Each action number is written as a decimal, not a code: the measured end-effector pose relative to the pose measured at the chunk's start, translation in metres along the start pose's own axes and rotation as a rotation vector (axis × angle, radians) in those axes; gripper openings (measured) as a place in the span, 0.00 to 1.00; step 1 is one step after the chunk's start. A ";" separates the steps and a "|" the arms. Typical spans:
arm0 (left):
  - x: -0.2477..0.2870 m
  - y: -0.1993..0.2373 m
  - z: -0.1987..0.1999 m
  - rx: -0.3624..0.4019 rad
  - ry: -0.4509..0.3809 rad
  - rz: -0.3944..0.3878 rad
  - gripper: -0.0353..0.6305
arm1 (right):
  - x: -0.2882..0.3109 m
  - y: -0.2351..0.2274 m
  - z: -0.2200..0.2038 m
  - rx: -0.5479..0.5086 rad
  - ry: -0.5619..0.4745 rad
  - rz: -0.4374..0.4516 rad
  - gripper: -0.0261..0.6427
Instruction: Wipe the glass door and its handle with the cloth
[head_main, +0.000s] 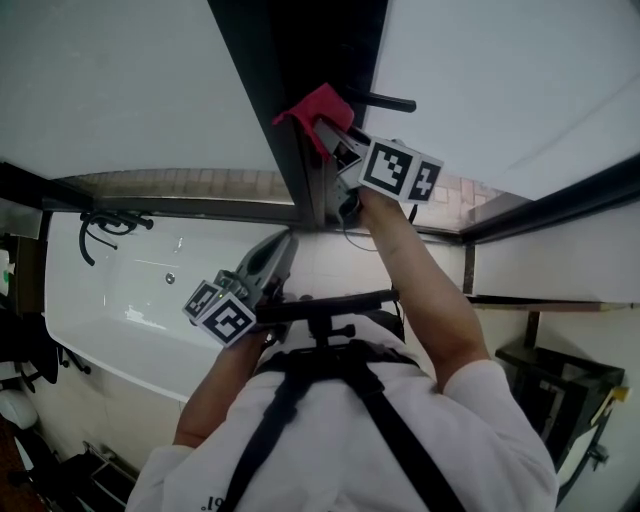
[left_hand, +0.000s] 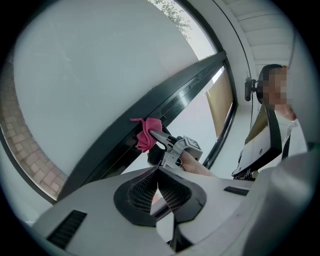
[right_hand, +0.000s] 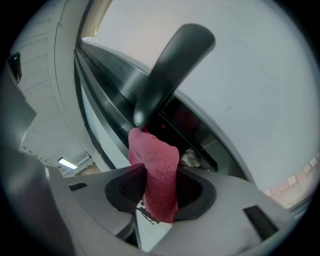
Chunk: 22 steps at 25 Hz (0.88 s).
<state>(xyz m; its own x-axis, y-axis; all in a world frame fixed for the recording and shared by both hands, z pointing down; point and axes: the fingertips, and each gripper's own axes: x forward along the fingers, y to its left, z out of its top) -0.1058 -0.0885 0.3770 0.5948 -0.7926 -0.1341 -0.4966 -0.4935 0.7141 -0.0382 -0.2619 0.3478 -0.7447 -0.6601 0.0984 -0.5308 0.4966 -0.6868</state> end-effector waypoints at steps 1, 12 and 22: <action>-0.001 0.000 0.000 0.000 0.000 0.001 0.05 | 0.001 -0.002 0.000 0.008 -0.005 -0.003 0.25; 0.000 -0.001 0.001 -0.001 0.007 0.000 0.05 | 0.004 -0.025 -0.021 -0.002 0.034 -0.057 0.25; -0.002 0.005 0.000 0.046 0.020 0.028 0.05 | 0.005 -0.074 -0.044 -0.007 0.102 -0.205 0.25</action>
<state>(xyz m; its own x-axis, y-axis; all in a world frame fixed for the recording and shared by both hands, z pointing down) -0.1095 -0.0894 0.3814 0.5923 -0.7995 -0.1004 -0.5415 -0.4872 0.6852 -0.0210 -0.2772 0.4306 -0.6574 -0.6878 0.3078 -0.6782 0.3619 -0.6396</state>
